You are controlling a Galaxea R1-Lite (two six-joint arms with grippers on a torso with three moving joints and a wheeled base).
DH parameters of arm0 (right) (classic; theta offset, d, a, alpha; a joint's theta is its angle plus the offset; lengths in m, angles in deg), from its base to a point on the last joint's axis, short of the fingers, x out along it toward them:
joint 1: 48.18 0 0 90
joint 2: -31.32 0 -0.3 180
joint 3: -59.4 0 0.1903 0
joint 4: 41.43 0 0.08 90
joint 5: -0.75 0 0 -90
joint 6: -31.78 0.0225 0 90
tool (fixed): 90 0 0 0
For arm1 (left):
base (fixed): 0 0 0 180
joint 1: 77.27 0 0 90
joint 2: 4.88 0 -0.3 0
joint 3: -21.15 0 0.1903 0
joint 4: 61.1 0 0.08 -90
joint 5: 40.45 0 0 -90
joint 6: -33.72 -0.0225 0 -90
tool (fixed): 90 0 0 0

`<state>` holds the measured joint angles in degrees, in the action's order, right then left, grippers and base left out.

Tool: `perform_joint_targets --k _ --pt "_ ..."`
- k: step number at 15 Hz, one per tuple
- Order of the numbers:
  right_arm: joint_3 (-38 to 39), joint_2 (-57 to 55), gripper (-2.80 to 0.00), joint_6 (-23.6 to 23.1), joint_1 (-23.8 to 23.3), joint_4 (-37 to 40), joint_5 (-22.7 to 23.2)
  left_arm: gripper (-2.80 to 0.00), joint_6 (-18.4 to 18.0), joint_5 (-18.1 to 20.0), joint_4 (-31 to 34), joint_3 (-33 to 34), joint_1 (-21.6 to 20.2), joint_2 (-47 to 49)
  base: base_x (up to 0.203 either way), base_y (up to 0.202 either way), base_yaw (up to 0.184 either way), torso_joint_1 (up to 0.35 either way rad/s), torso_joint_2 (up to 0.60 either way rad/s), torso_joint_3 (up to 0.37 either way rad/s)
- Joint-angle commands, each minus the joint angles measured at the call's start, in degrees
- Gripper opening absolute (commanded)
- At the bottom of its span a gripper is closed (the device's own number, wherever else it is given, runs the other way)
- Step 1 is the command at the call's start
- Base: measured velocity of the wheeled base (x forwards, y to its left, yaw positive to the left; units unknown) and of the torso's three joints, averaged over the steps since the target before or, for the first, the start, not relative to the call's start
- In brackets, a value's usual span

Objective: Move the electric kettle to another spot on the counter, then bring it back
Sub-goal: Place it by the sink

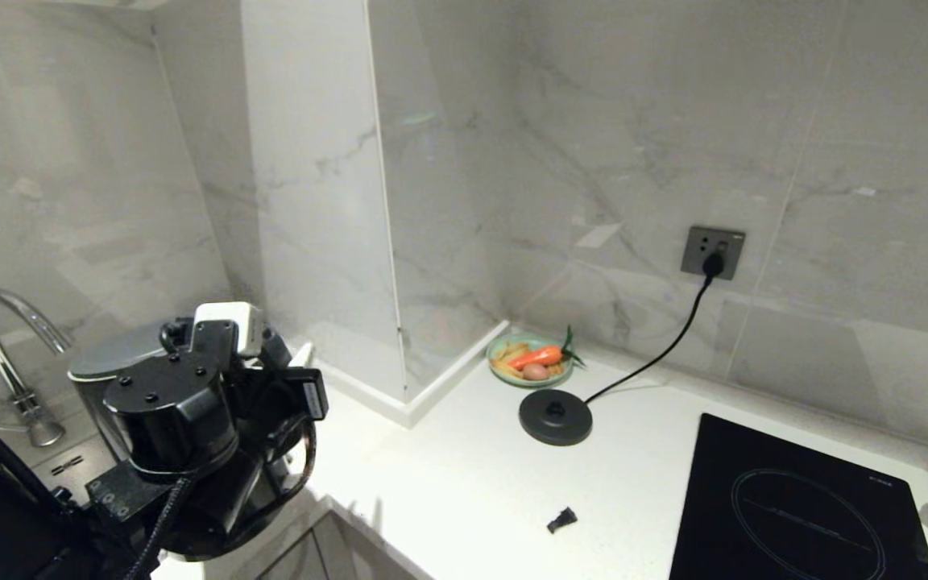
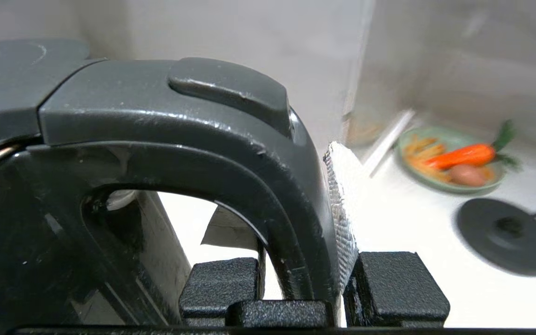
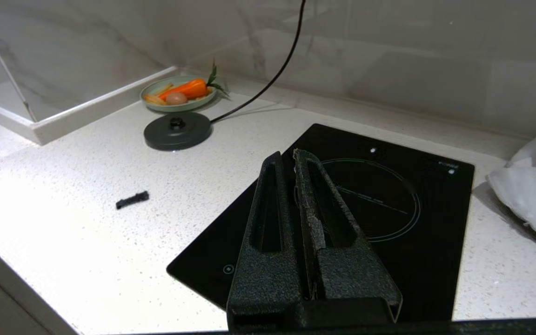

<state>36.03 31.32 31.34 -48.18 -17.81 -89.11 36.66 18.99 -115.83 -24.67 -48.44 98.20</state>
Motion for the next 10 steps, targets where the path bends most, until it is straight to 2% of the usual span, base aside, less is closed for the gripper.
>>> perform_joint_targets --k 1,7,8,10 --pt "0.0 0.0 -2.8 -0.08 0.0 0.02 0.04 -2.8 0.05 -0.05 -0.37 -3.73 -0.1 3.94 0.0 0.0 0.0 0.0 0.0 0.0" --pt "0.0 0.0 -2.8 -0.03 0.0 0.02 0.04 -2.8 -1.22 1.15 -0.17 -18.6 -0.57 15.85 0.0 0.0 0.0 0.0 0.0 0.0" --pt "0.0 0.0 -2.8 -0.09 0.0 0.02 0.04 -2.8 -1.34 2.37 -0.31 -19.96 -0.58 17.99 0.0 0.0 0.0 0.0 0.0 0.0" --pt "0.0 0.0 -2.8 -0.09 0.0 0.02 0.04 -2.8 -1.4 7.98 -0.45 -22.97 -1.65 21.87 0.0 0.0 0.0 0.0 0.0 0.0"
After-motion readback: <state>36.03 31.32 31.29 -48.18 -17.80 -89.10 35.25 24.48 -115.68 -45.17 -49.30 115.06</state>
